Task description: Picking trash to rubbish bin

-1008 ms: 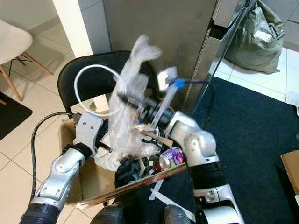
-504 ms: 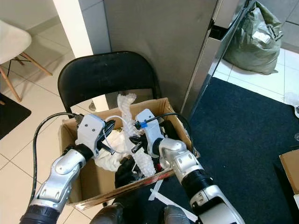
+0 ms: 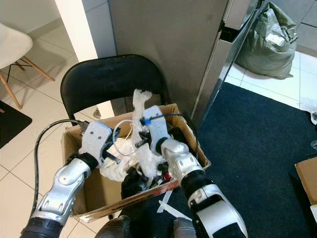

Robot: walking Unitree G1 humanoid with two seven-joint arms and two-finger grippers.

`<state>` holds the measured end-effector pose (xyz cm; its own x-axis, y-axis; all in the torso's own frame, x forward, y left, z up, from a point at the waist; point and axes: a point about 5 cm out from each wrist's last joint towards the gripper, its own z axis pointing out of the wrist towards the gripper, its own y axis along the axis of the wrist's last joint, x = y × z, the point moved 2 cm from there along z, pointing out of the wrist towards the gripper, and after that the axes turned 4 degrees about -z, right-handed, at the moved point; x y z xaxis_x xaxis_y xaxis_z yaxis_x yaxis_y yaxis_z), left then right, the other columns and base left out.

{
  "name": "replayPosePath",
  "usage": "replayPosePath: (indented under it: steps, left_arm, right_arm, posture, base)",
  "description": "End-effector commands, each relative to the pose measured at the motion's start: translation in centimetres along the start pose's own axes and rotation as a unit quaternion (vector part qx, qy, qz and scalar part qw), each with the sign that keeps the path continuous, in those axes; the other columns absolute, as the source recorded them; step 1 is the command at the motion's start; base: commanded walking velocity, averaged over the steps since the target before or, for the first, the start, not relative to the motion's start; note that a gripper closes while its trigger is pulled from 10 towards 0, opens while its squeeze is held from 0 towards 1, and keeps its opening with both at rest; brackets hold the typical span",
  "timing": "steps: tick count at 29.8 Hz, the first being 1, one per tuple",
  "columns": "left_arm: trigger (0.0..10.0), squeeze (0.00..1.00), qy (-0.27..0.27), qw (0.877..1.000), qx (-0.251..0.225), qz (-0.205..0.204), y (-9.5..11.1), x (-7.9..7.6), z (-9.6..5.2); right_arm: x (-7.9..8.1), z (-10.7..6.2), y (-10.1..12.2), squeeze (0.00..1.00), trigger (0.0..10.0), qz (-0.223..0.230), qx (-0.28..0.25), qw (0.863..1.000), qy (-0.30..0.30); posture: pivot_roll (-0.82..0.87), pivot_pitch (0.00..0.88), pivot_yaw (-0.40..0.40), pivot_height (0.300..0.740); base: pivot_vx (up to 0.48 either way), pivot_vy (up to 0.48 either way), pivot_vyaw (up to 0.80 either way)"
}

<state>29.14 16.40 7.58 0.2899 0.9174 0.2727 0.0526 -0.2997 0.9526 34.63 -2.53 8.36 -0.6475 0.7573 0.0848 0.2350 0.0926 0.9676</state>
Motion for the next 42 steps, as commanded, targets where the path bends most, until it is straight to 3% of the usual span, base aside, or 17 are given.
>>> replayPosePath:
  steps: [1,3,4,6,7,9,12,13,14,16,19,23,27,28,29,30,42]
  left_arm:
    - [10.0,0.0,0.028,0.998,0.045,0.021,-1.6,0.9,-0.3]
    - [10.0,0.0,0.133,0.987,0.085,-0.002,-2.7,3.5,-0.7]
    - [10.0,0.0,0.133,0.987,0.085,-0.002,-2.7,3.5,-0.7]
    - [10.0,0.0,0.235,0.963,0.119,-0.053,-3.9,6.0,-1.6]
    - [10.0,0.0,0.264,0.953,0.129,-0.071,-4.3,6.6,-2.0]
    - [10.0,0.0,0.276,0.948,0.142,-0.076,-4.6,7.0,-2.3]
    - [10.0,0.0,0.254,0.953,0.147,-0.069,-4.8,6.7,-2.2]
    - [10.0,0.0,0.147,0.981,0.105,-0.068,-3.5,4.3,-1.2]
    - [10.0,0.0,0.097,0.99,0.084,-0.064,-2.9,3.1,-0.9]
    - [10.0,0.0,0.006,0.997,0.051,-0.058,-1.7,0.7,-0.8]
    - [10.0,0.0,-0.093,0.993,0.005,-0.071,-0.2,-2.1,-1.4]
    - [10.0,0.01,-0.091,0.992,-0.009,-0.088,0.5,-2.1,-1.3]
    - [10.0,0.0,-0.05,0.997,-0.008,-0.056,0.4,-1.0,-1.1]
    - [10.0,0.0,-0.044,0.997,-0.009,-0.057,0.4,-0.7,-1.0]
    - [10.0,0.0,-0.044,0.997,-0.011,-0.058,0.5,-0.6,-1.1]
    - [10.0,0.0,-0.046,0.997,-0.013,-0.058,0.5,-0.5,-1.1]
    - [10.0,0.0,-0.054,0.997,-0.018,-0.061,0.7,-0.6,-1.1]
  right_arm:
    - [-0.4,-0.1,0.5,0.0,10.0,0.012,-0.016,1.0,-0.004]
    - [-1.1,-0.3,1.0,0.0,10.0,0.028,-0.032,0.999,-0.013]
    - [-1.1,-0.3,1.0,0.0,10.0,0.028,-0.032,0.999,-0.013]
    - [-1.8,-0.5,1.4,0.0,10.0,0.038,-0.046,0.998,-0.02]
    - [-2.0,-0.6,1.4,0.0,10.0,0.039,-0.048,0.998,-0.022]
    - [-2.2,-0.7,1.4,0.0,10.0,0.039,-0.05,0.998,-0.022]
    - [-2.4,-0.8,1.2,0.0,10.0,0.038,-0.048,0.998,-0.023]
    - [-2.4,-1.0,1.0,0.0,10.0,0.033,-0.044,0.998,-0.02]
    - [-2.4,-1.0,0.8,0.0,10.0,0.028,-0.042,0.999,-0.018]
    - [-2.4,-1.0,0.5,0.0,10.0,0.021,-0.035,0.999,-0.02]
    - [-2.2,-0.9,-0.3,0.0,10.0,-0.004,-0.018,1.0,-0.025]
    - [-2.0,-0.9,-0.8,0.0,10.0,-0.015,-0.007,1.0,-0.023]
    - [-1.7,-1.0,-1.6,0.0,10.0,-0.034,0.02,0.999,-0.005]
    - [-1.6,-1.0,-1.8,0.15,10.0,-0.037,0.026,0.999,0.005]
    - [-1.5,-1.0,-1.9,0.15,10.0,-0.04,0.03,0.999,0.012]
    - [-1.3,-1.1,-2.2,1.0,10.0,-0.033,0.039,0.998,0.028]
    - [-0.1,-1.3,-2.0,1.0,10.0,-0.025,0.032,0.994,0.098]
  posture:
    - [0.09,0.072,-0.064,0.74]
    - [0.09,0.075,-0.065,0.74]
    - [0.09,0.075,-0.065,0.74]
    - [0.09,0.079,-0.063,0.74]
    - [0.09,0.079,-0.063,0.74]
    - [0.09,0.082,-0.064,0.74]
    - [0.09,0.082,-0.064,0.74]
    - [0.09,0.086,-0.064,0.74]
    - [0.09,0.086,-0.064,0.74]
    - [0.09,0.086,-0.064,0.74]
    - [0.09,0.09,-0.059,0.74]
    - [0.09,0.091,-0.059,0.74]
    - [0.1,0.091,-0.06,0.74]
    - [0.1,0.091,-0.06,0.74]
    - [0.1,0.091,-0.06,0.74]
    - [0.1,0.091,-0.059,0.74]
    - [0.1,0.088,-0.057,0.74]
  base:
    - [0.0,0.0,0.0]
    - [0.0,0.0,0.0]
    - [0.0,0.0,0.0]
    - [0.0,0.0,0.0]
    - [0.0,0.0,0.0]
    - [0.0,0.0,0.0]
    - [0.0,0.0,0.0]
    - [0.0,0.0,0.0]
    - [0.0,0.0,0.0]
    - [0.0,0.0,0.0]
    - [0.0,0.0,0.0]
    - [0.0,0.0,0.0]
    - [0.0,0.0,0.0]
    - [0.0,0.0,0.0]
    - [0.0,0.0,0.0]
    - [0.0,0.0,0.0]
    - [0.0,0.0,0.0]
